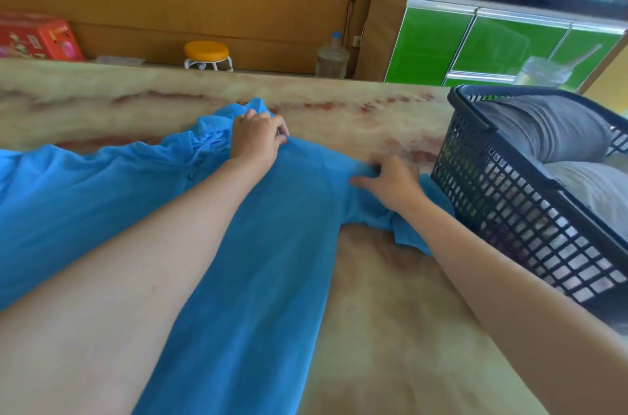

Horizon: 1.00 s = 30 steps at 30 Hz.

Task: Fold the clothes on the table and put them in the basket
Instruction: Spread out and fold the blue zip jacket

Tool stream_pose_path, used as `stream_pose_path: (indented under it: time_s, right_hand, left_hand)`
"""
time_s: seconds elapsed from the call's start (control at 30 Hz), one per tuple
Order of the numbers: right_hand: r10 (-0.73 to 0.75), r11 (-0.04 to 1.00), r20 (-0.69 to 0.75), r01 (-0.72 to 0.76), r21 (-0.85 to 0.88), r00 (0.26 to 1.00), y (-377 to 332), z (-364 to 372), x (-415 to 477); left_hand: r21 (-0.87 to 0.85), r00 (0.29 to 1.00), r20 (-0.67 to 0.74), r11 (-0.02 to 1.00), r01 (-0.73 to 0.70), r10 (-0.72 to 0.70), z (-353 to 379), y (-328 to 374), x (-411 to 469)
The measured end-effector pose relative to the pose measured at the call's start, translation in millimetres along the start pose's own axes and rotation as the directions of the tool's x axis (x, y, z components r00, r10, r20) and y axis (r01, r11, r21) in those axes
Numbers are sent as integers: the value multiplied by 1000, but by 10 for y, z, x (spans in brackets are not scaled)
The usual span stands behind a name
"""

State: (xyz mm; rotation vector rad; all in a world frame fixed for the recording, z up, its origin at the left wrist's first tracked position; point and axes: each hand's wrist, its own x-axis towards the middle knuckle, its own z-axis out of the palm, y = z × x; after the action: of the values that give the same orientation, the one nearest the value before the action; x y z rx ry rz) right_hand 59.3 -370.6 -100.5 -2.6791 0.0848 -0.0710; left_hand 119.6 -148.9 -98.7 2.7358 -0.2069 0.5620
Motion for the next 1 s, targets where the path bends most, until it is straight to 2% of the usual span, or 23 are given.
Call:
stream_pose_path:
  time_s: [0.03, 0.07, 0.13, 0.17, 0.3, 0.4, 0.5, 0.57, 0.67, 0.77, 0.87, 1.0]
  right_hand:
    - [10, 1000, -59, -9, 25, 998, -18, 0, 1]
    - [3, 999, -80, -6, -37, 997, -30, 13, -10]
    - [-5, 984, -52, -5, -176, 999, -54, 55, -50]
    - [-7, 984, -36, 1, -180, 999, -57, 70, -77]
    - [-76, 997, -115, 77, 0, 990, -128, 12, -329]
    - [-102, 975, -146, 128, 179, 984, -147, -18, -717]
    - [-114, 959, -51, 124, 255, 992, -153, 54, -1233]
    - [-123, 957, 54, 104, 270, 991, -162, 123, -1557]
    - [-141, 960, 145, 99, 262, 979, -204, 201, -1927]
    - [-125, 949, 158, 71, 307, 980, -301, 252, -2196]
    - [-118, 935, 134, 65, 348, 984, -380, 286, -2445]
    - [-96, 914, 134, 34, 405, 986, -411, 279, -2731]
  left_hand:
    - [-22, 998, -38, 999, 47, -48, -2, 4, 19]
    - [-33, 997, -28, 997, 74, -74, 13, 2, 27]
    - [-27, 995, 58, 996, 83, -81, 59, 17, -9]
    - [-35, 993, 91, 996, 80, -76, 83, 34, -54]
    - [-151, 997, 78, 988, 27, -15, -15, 201, -379]
    - [-322, 993, 118, 946, 28, 10, -327, 346, -916]
    - [-465, 985, 161, 885, 17, 65, -707, 434, -1711]
    - [-498, 976, 204, 866, 38, 74, -938, 471, -2233]
    - [-443, 935, 352, 887, 132, 37, -1174, 509, -2824]
    - [-226, 914, 407, 970, 91, 9, -1252, 503, -3234]
    - [-62, 919, 395, 998, 31, -4, -1275, 529, -3456]
    - [-127, 954, 294, 988, 93, -52, -1267, 443, -3538]
